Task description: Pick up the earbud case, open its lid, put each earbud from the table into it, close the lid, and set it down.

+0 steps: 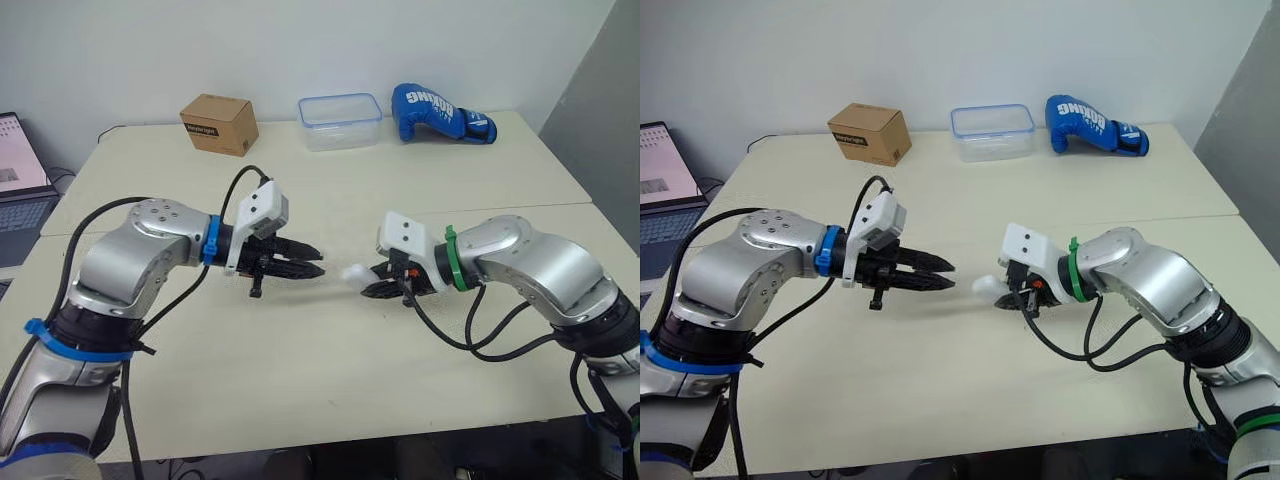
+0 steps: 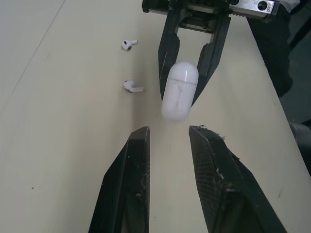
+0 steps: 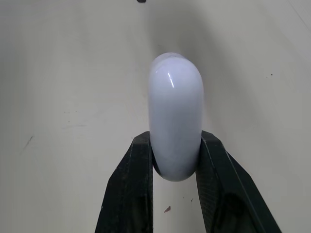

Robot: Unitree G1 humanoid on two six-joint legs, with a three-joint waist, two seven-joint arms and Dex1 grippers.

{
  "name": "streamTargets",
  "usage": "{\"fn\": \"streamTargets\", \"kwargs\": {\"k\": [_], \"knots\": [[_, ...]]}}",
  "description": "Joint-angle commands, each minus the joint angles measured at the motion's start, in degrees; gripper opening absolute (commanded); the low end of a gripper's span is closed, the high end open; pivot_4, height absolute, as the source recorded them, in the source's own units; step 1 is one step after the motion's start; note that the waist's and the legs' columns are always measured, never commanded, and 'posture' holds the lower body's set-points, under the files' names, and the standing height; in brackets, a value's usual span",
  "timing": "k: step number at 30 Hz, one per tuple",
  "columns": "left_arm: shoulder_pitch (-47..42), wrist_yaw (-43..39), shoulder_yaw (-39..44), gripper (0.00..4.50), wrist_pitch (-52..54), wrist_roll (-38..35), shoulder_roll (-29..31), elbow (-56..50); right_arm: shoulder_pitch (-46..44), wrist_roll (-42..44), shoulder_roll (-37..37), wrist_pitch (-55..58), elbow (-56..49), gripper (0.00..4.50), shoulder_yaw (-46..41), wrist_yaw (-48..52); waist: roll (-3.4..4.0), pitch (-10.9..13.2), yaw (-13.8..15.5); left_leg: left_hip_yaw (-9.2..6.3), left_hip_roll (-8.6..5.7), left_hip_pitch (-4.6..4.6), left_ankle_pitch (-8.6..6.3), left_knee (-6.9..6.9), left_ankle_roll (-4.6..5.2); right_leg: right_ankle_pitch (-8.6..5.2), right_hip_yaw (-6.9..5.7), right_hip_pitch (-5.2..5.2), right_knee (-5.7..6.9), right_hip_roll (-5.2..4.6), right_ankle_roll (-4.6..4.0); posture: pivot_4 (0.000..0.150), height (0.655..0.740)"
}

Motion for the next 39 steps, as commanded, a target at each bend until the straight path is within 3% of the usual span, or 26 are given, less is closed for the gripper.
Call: {"fn": "streamTargets", "kwargs": {"k": [1, 4, 8, 24, 27, 31, 39], "knots": [[-1.66, -1.33, -0.75, 1.26, -1.76, 1.66, -0.43, 0.43, -2.04, -2.19, 0.77, -1.06, -0.83, 0.78, -0.07, 1.27, 0.0, 0.0, 0.0, 0.0, 0.0, 0.0, 0.0, 0.0, 0.0, 0.0, 0.0, 0.0, 0.0, 0.0, 0.0, 0.15, 0.7307], [-2.01, -2.24, -2.25, 1.86, -2.66, 3.72, -0.57, 1.61, -2.7, -3.5, 1.52, -0.81, -0.89, 0.78, 0.3, 1.88, 0.0, 0.0, 0.01, -0.01, 0.0, 0.0, 0.0, 0.0, 0.0, 0.0, -0.01, -0.01, 0.0, 0.0, 0.0, 0.15, 0.7307], [-1.95, -1.94, -3.96, 3.05, -3.45, 6.36, -1.09, 1.94, -3.7, -5.14, 2.04, -0.42, -0.84, 0.78, 1.0, 2.92, 0.0, 0.0, -0.01, -0.01, 0.0, -0.02, 0.0, 0.0, 0.0, 0.0, 0.0, -0.02, 0.01, 0.0, 0.0, 0.15, 0.7307], [-6.95, -3.76, -7.72, 3.05, -1.49, 10.0, -4.6, 5.73, -10.45, -13.27, 3.91, 3.68, 0.91, 0.78, 8.78, 4.96, 0.0, 0.0, -0.11, 0.01, -0.01, -0.05, 0.01, 0.02, -0.01, 0.0, 0.01, -0.08, 0.05, 0.0, -0.01, 0.15, 0.7307], [-6.81, -4.0, -7.9, 2.44, -1.54, 10.33, -5.13, 5.7, -11.05, -13.8, 4.64, 4.61, 1.33, 0.78, 9.17, 4.81, 0.0, 0.0, -0.11, 0.0, -0.01, -0.06, 0.01, 0.03, -0.02, 0.0, 0.01, -0.1, 0.05, 0.0, -0.01, 0.15, 0.7307], [-6.58, -4.02, -8.31, 1.26, -2.41, 11.35, -5.78, 6.12, -11.84, -14.09, 5.71, 5.89, 1.72, 0.78, 9.3, 4.75, 0.0, 0.0, -0.08, 0.0, -0.02, -0.07, 0.01, 0.04, -0.02, 0.0, 0.01, -0.1, 0.05, -0.01, -0.01, 0.15, 0.7307], [-6.57, -4.18, -8.2, 1.26, -2.31, 11.97, -6.73, 6.21, -12.88, -14.65, 6.37, 7.18, 2.81, 0.78, 9.29, 4.4, 0.0, 0.0, -0.11, 0.01, -0.02, -0.08, 0.01, 0.04, -0.02, 0.01, 0.03, -0.13, 0.08, -0.01, -0.01, 0.15, 0.7307]]}}
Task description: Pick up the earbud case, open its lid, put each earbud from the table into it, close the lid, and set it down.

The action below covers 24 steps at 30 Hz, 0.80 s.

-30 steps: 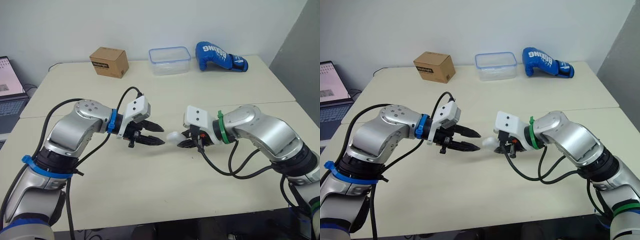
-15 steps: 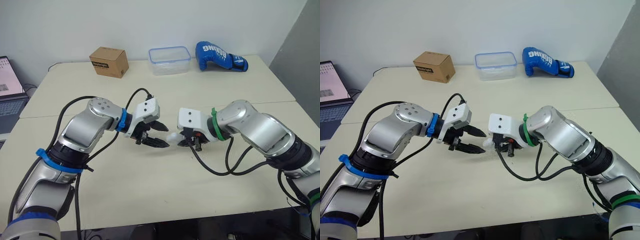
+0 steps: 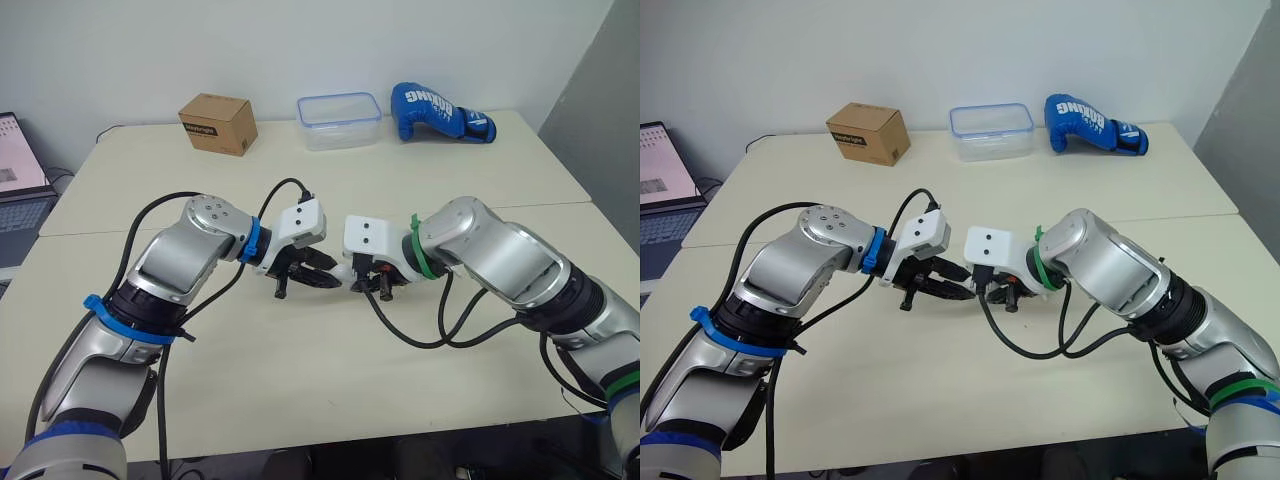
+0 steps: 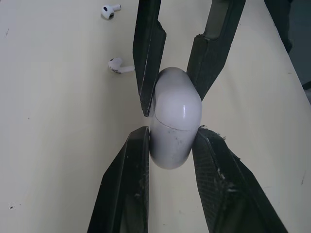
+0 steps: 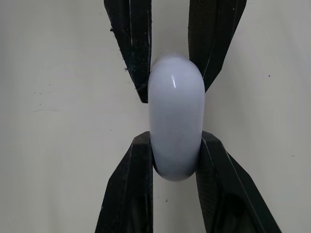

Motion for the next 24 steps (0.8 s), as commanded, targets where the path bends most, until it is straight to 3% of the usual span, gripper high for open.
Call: {"fn": "streamTargets", "kwargs": {"k": [1, 10, 15, 24], "knots": [[-0.93, -0.71, 0.32, 1.26, -0.24, -0.18, -0.52, -0.69, -2.17, -0.94, 0.39, 0.23, -0.26, 0.78, -1.34, -0.34, 0.0, 0.0, 0.0, 0.0, 0.0, 0.0, 0.0, 0.0, 0.0, 0.0, 0.0, 0.0, 0.0, 0.0, 0.0, 0.15, 0.7307], [-0.39, -0.81, 0.78, 1.26, -1.0, 0.02, -1.16, -1.17, -2.97, -1.34, 0.99, 0.55, 0.93, 0.78, -1.65, -0.56, 0.0, 0.0, -0.01, 0.0, 0.0, -0.01, 0.0, 0.0, 0.0, 0.0, 0.0, -0.01, 0.0, 0.0, 0.0, 0.15, 0.7307], [-0.26, -0.27, 0.85, 2.76, -1.52, 0.79, -1.26, -0.83, -2.94, -1.68, 0.92, 0.48, 1.14, 0.78, -1.51, -0.52, 0.0, 0.0, 0.0, 0.0, 0.0, -0.01, 0.0, 0.01, 0.0, 0.0, 0.0, -0.02, 0.01, 0.0, 0.0, 0.15, 0.7307], [0.48, 0.28, 1.21, 2.76, -2.73, 1.2, -1.28, -0.62, -3.08, -1.53, 0.79, 1.13, 1.19, 0.78, -1.97, -0.46, 0.0, 0.0, -0.02, 0.01, 0.0, -0.03, 0.0, 0.01, 0.0, 0.0, 0.02, -0.05, 0.02, 0.0, -0.01, 0.15, 0.7307]]}}
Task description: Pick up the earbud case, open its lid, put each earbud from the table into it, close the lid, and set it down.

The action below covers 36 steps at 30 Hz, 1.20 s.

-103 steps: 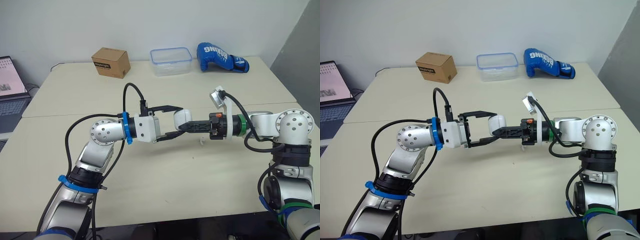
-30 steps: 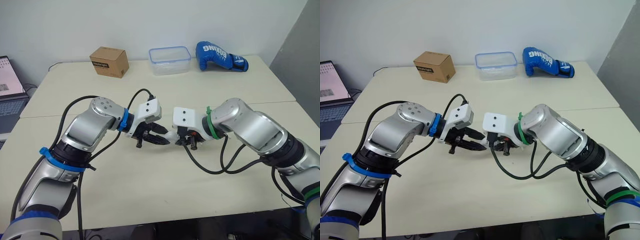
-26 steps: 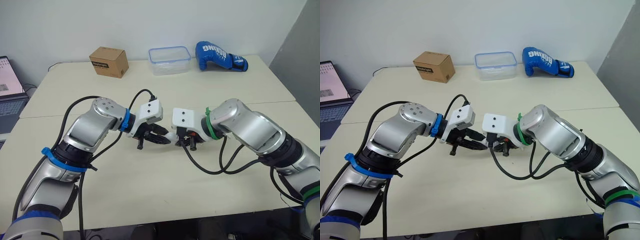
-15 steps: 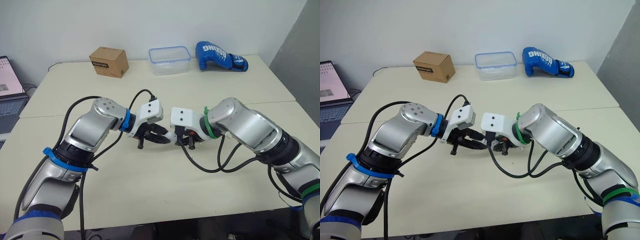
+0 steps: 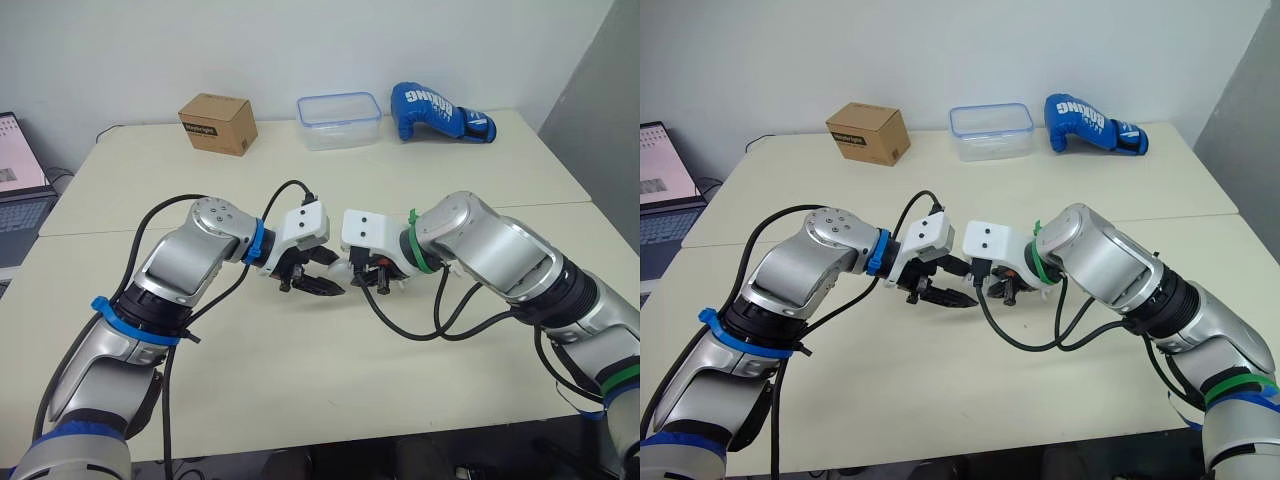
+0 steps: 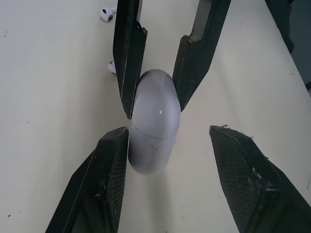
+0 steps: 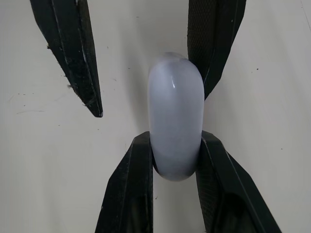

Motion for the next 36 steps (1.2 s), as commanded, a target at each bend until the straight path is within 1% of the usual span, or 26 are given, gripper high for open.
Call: {"fn": "streamTargets", "kwargs": {"k": [1, 6, 9, 10, 13, 14, 24, 32, 36], "knots": [[0.08, 0.39, 1.17, 2.76, -1.13, 0.17, -0.01, -0.95, -1.89, -0.4, -0.24, 0.31, -1.06, 0.78, -2.31, -0.24, 0.0, 0.0, 0.0, 0.0, 0.0, 0.0, 0.0, 0.0, 0.0, 0.0, 0.0, 0.0, 0.0, 0.0, 0.0, 0.15, 0.7307], [0.15, 1.31, 1.46, 2.76, -0.92, -0.03, -0.72, -0.65, -2.04, -0.1, -0.02, 0.86, -1.09, 0.78, -2.72, -0.3, 0.0, 0.0, 0.0, 0.0, 0.0, -0.01, 0.0, 0.01, 0.0, 0.0, 0.0, -0.01, 0.01, 0.0, 0.0, 0.15, 0.7307], [0.16, 1.87, 1.62, 2.2, -0.69, -0.31, -1.22, -0.48, -2.26, 0.16, 0.3, 1.41, -1.05, 0.78, -3.15, -0.34, 0.0, 0.0, 0.0, 0.0, 0.0, -0.01, 0.0, 0.01, 0.0, 0.0, 0.01, -0.02, 0.01, 0.0, 0.0, 0.15, 0.7307], [0.17, 2.02, 1.64, 1.95, -0.85, -0.31, -1.32, -0.41, -2.33, 0.26, 0.39, 1.59, -1.05, 0.78, -3.29, -0.37, 0.0, 0.0, -0.03, 0.01, 0.0, -0.01, 0.0, 0.01, 0.0, 0.0, 0.01, -0.03, 0.01, 0.0, 0.0, 0.15, 0.7307], [0.22, 2.39, 1.62, 1.02, -1.45, -0.19, -1.6, -0.05, -2.55, 0.87, 0.83, 2.31, -1.02, 0.78, -4.0, -0.48, 0.0, 0.0, -0.02, 0.03, 0.0, -0.05, 0.0, 0.02, 0.0, 0.0, 0.04, -0.11, 0.05, 0.0, -0.01, 0.15, 0.7307], [0.28, 2.49, 1.67, 0.85, -1.72, -0.12, -1.7, 0.04, -2.62, 1.05, 1.0, 2.6, -1.03, 0.78, -4.25, -0.52, 0.0, 0.0, -0.02, 0.03, -0.01, -0.1, 0.0, 0.03, -0.01, 0.01, 0.03, -0.14, 0.05, -0.01, -0.01, 0.15, 0.7307], [0.37, 2.83, 1.85, 0.85, -3.44, 0.72, -2.15, 0.67, -2.94, 1.51, 1.71, 3.55, -0.59, 0.78, -5.06, -0.89, 0.0, 0.0, -0.03, 0.02, -0.01, -0.2, 0.01, 0.07, -0.01, 0.01, 0.02, -0.21, 0.06, -0.01, -0.02, 0.15, 0.7307], [1.97, 4.75, 4.65, 0.85, -2.78, -0.58, -2.81, 0.1, -1.88, 2.27, 1.02, 2.09, -1.65, 3.54, -6.3, -0.55, 0.0, 0.0, -0.07, 0.02, -0.02, -0.22, 0.01, 0.08, -0.02, 0.01, 0.03, -0.23, 0.06, -0.02, -0.02, 0.15, 0.7307], [5.74, 6.86, 8.82, 0.85, -4.78, -2.56, -3.28, -0.46, -0.12, 4.89, -0.94, 1.2, -3.28, 3.54, -10.51, 0.88, 0.0, 0.0, -0.09, 0.01, -0.02, -0.22, 0.01, 0.08, -0.02, 0.02, 0.03, -0.24, 0.06, -0.02, -0.02, 0.15, 0.7307]]}}
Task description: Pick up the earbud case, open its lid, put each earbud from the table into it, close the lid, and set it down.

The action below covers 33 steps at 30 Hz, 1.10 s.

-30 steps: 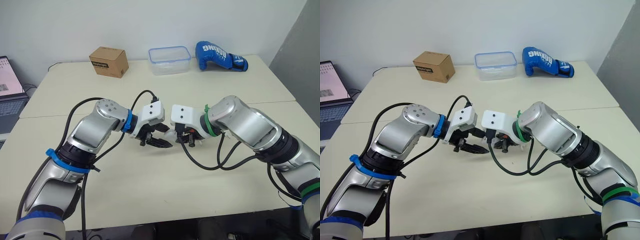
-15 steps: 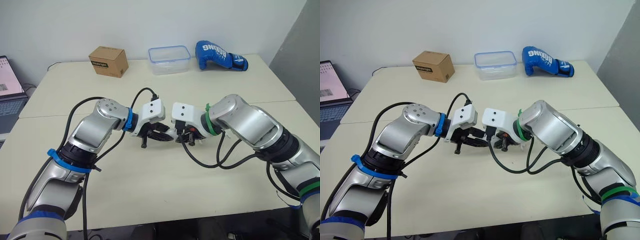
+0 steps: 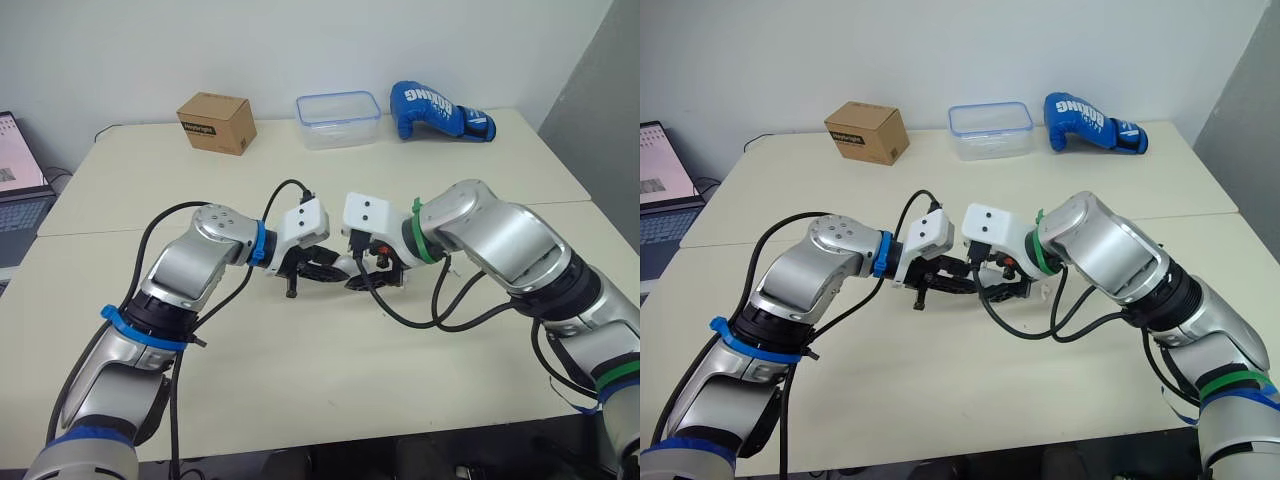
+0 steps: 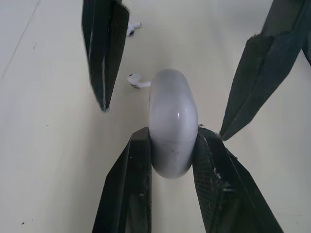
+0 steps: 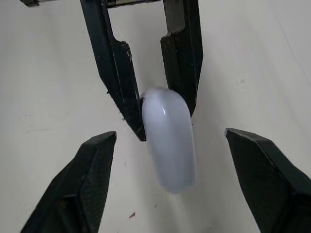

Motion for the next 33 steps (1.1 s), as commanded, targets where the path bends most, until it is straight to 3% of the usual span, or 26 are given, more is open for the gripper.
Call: {"fn": "streamTargets", "kwargs": {"k": [1, 11, 18, 30, 33], "knots": [[3.44, 1.74, 5.89, 0.85, -3.11, -2.85, -0.33, -2.38, 1.57, 2.6, -2.43, -2.62, -3.44, 3.54, -6.23, 1.46, 0.0, 0.0, 0.01, 0.01, -0.01, 0.0, 0.0, 0.0, 0.0, 0.0, 0.0, 0.0, -0.01, -0.01, 0.0, 0.15, 0.7307], [14.2, 6.43, 16.02, 0.79, -8.54, -9.36, -3.6, -5.73, 14.4, 12.09, -6.27, -7.49, -3.91, 3.58, -23.25, 3.78, -0.02, -0.01, 0.31, 0.04, -0.02, -0.01, 0.0, 0.03, 0.0, 0.02, 0.01, 0.04, 0.01, -0.06, -0.02, 0.15, 0.7307], [17.69, 9.48, 17.74, 0.79, -8.43, -12.14, -5.38, -7.58, 18.65, 14.93, -3.14, -8.34, -3.68, 3.58, -27.77, -0.4, -0.02, -0.02, 0.32, 0.08, -0.01, 0.0, 0.0, 0.03, 0.0, 0.02, 0.04, 0.02, 0.02, -0.06, -0.03, 0.15, 0.7307], [19.83, 6.15, 17.86, 0.79, -13.08, -15.16, -6.62, -7.12, 23.58, 18.54, 3.02, -13.44, -2.39, 3.58, -29.55, -1.89, -0.02, -0.03, 0.32, 0.1, -0.01, 0.05, 0.0, 0.02, 0.0, 0.04, 0.07, 0.05, 0.01, -0.05, -0.05, 0.15, 0.7307], [19.59, 4.78, 17.39, 0.79, -13.02, -15.47, -6.42, -7.06, 22.8, 18.83, 3.39, -13.56, -1.87, 4.45, -28.94, -2.22, -0.02, -0.03, 0.32, 0.12, -0.02, 0.04, 0.0, 0.02, 0.0, 0.04, 0.08, 0.05, -0.02, -0.05, -0.05, 0.15, 0.7307]]}}
